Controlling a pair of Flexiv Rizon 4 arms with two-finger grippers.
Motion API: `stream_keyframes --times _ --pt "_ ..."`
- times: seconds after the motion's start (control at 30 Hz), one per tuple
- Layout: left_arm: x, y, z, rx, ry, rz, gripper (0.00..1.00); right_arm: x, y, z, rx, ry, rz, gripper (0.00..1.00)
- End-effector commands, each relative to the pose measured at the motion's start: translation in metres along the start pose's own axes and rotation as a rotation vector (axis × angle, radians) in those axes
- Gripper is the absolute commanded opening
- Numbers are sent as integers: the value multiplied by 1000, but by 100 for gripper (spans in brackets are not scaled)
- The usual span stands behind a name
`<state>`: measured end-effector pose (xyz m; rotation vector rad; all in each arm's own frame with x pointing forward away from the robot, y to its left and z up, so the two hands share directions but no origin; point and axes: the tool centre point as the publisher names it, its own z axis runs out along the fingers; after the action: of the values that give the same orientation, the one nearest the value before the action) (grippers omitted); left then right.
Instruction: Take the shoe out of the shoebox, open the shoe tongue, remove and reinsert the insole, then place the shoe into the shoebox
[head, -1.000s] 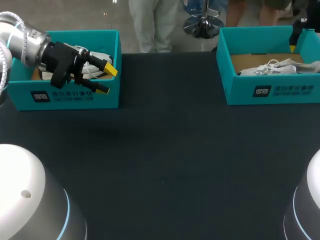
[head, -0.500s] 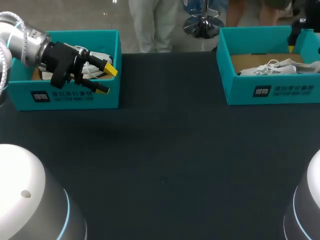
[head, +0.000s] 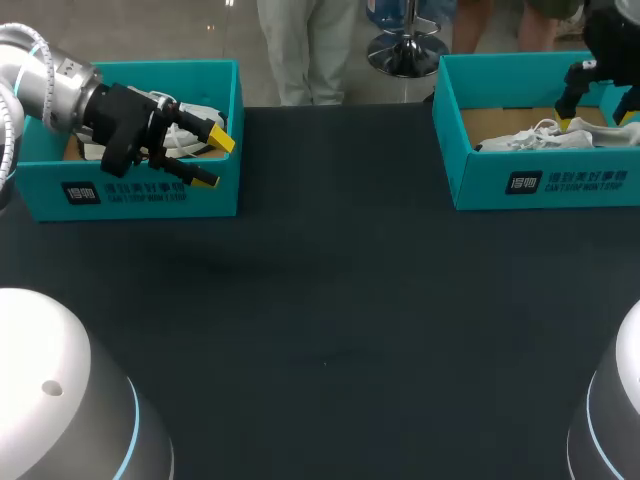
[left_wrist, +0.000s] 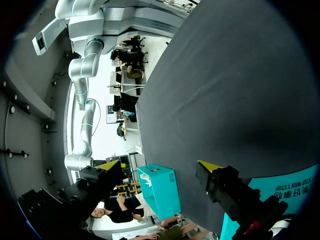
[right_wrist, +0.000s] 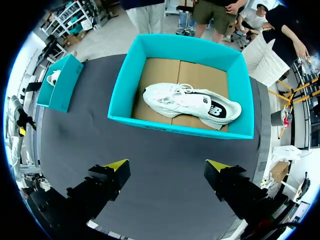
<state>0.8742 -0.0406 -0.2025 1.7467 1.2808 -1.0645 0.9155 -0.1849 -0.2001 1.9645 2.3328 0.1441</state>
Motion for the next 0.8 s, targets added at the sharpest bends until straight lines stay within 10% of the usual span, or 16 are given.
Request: stream_keyframes --times 0.03,0.8 --pt "0 0 0 1 2 1 100 17 -15 -3 -27 -36 -15 100" --pt "18 44 -52 -46 275 13 100 25 -17 2 -7 -43 -43 100"
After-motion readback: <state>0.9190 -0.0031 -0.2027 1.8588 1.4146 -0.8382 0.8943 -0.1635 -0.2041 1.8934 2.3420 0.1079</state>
